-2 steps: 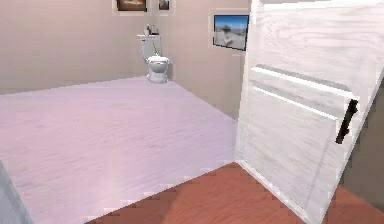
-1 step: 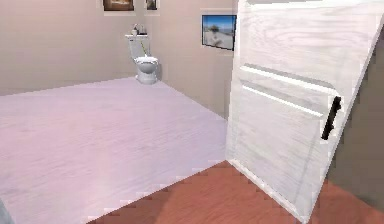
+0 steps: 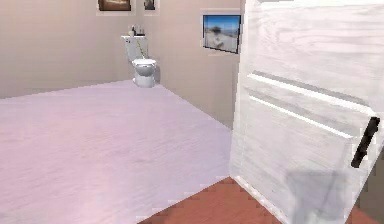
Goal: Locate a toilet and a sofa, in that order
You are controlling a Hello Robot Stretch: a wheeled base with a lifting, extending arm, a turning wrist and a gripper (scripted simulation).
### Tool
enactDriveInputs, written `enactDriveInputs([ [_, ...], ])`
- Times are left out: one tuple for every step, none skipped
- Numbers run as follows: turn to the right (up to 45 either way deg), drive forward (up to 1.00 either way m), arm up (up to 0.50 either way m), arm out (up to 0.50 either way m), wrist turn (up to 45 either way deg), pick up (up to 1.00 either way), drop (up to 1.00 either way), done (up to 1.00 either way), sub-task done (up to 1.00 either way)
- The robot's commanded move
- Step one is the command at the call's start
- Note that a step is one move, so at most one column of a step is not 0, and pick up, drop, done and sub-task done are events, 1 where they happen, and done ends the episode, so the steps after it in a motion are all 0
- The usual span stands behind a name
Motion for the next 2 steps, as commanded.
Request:
enactDriveInputs([
  [-15.0, 0.0, 0.0, 0.0, 0.0, 0.0, 0.0, 0.0, 0.0],
  [0.0, 1.0, 0.0, 0.0, 0.0, 0.0, 0.0, 0.0, 0.0],
])
